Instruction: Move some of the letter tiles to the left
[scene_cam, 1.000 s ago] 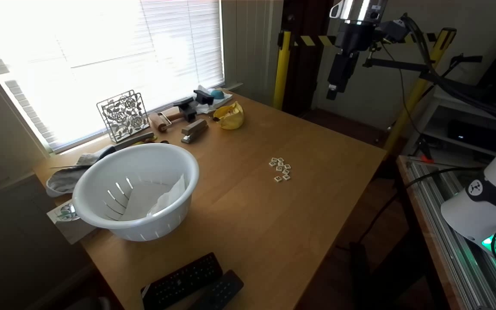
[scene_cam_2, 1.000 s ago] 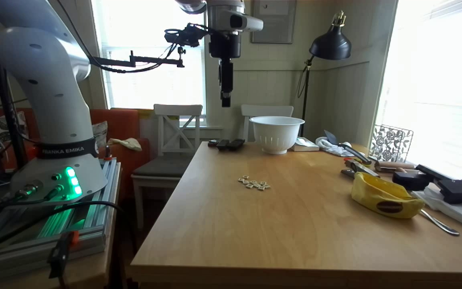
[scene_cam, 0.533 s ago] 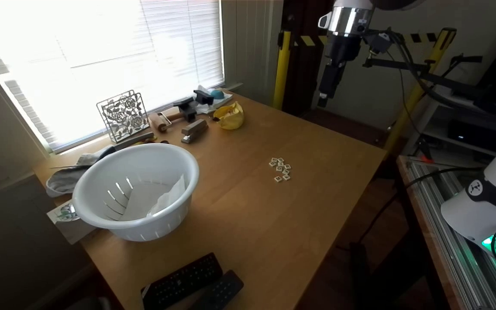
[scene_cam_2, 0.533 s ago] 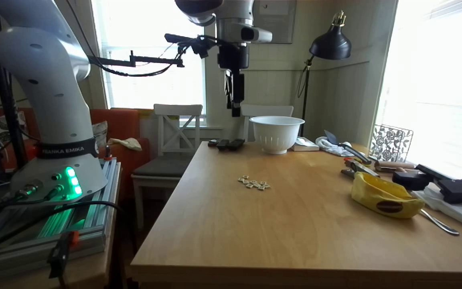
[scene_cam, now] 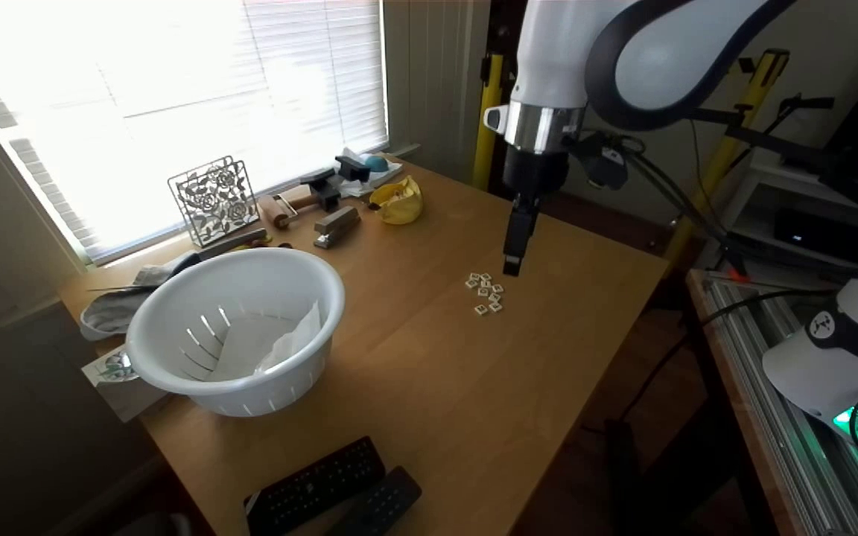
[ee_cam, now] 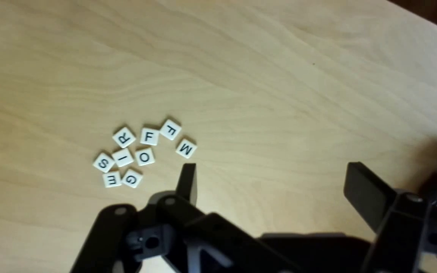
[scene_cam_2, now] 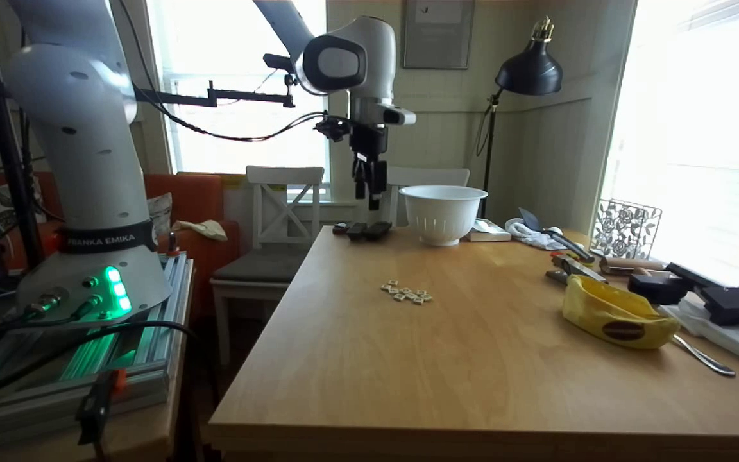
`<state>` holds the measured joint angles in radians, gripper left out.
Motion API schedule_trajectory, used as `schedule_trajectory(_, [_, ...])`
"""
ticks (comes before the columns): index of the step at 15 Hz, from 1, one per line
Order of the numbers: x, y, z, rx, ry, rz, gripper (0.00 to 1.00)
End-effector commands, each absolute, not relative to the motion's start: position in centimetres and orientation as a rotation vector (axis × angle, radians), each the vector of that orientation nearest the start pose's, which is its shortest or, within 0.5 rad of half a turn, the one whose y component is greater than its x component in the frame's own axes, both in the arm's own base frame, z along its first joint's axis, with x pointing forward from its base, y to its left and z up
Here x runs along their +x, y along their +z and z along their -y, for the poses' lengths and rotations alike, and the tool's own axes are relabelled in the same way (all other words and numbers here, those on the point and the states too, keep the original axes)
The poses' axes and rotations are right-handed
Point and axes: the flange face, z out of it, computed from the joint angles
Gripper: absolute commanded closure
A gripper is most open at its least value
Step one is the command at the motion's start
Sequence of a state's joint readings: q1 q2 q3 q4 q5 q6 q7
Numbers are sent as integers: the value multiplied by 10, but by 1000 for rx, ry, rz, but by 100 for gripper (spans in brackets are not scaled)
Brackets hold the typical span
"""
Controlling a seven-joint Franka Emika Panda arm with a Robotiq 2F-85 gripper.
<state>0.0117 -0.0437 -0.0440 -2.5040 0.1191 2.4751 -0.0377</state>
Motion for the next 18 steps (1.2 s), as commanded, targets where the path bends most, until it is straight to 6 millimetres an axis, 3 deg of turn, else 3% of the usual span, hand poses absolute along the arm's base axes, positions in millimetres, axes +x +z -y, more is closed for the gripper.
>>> schedule_trajectory(1, [468, 293, 4, -3066, -13, -116, 0])
schedule_trajectory(3, [475, 286, -2, -3068, 5, -106, 0])
schedule_trajectory(8, [478, 287, 2, -3067, -4, -120, 0])
schedule_trajectory(10, [471, 290, 22, -3041, -58, -226, 0])
schedule_trajectory(13, [486, 285, 36, -2989, -112, -370, 0])
schedule_trajectory(18, [496, 277, 48, -2949, -155, -453, 0])
